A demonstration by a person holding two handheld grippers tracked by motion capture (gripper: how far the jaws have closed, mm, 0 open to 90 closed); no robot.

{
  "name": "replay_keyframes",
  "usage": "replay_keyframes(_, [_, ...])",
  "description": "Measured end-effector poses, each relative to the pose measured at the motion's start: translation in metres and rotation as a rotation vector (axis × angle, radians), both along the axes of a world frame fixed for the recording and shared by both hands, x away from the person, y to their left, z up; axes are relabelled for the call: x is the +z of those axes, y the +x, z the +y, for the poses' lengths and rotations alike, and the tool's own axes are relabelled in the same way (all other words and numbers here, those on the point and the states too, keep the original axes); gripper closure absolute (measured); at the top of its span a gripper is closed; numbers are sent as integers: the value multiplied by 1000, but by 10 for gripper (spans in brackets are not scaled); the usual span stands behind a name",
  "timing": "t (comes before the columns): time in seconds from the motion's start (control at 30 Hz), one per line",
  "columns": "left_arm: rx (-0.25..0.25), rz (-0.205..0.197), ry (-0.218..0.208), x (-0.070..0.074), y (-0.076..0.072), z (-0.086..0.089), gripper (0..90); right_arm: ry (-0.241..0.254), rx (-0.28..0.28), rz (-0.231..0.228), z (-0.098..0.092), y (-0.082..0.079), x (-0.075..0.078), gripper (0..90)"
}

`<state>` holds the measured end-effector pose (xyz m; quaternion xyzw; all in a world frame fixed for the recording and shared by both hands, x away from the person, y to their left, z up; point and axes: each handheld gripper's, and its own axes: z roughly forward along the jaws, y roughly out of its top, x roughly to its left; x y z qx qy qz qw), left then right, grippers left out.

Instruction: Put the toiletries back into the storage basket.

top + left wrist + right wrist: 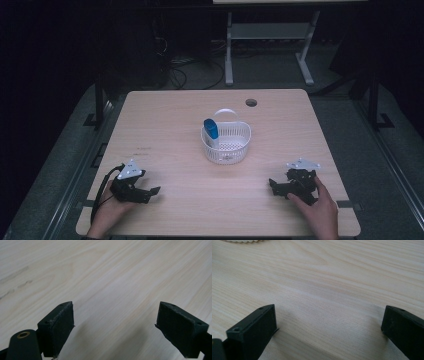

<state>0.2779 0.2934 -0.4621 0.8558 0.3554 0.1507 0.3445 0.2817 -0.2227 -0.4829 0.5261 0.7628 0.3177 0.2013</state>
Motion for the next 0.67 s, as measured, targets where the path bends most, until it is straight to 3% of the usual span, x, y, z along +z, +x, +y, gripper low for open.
replay_keyframes(0.23, [17, 15, 3, -8, -3, 3, 136, 0, -1, 0, 0, 0, 0, 0])
replay_keyframes(0.43, [19, -6, -10, -10, -4, 4, 131, 0, -1, 0, 0, 0, 0, 0])
replay_keyframes(0.5, [21, -26, -34, -13, -5, 5, 130, 0, -1, 0, 0, 0, 0, 0])
replay_keyframes(0.67, [21, -25, -31, -13, -5, 6, 130, 0, -1, 0, 0, 0, 0, 0])
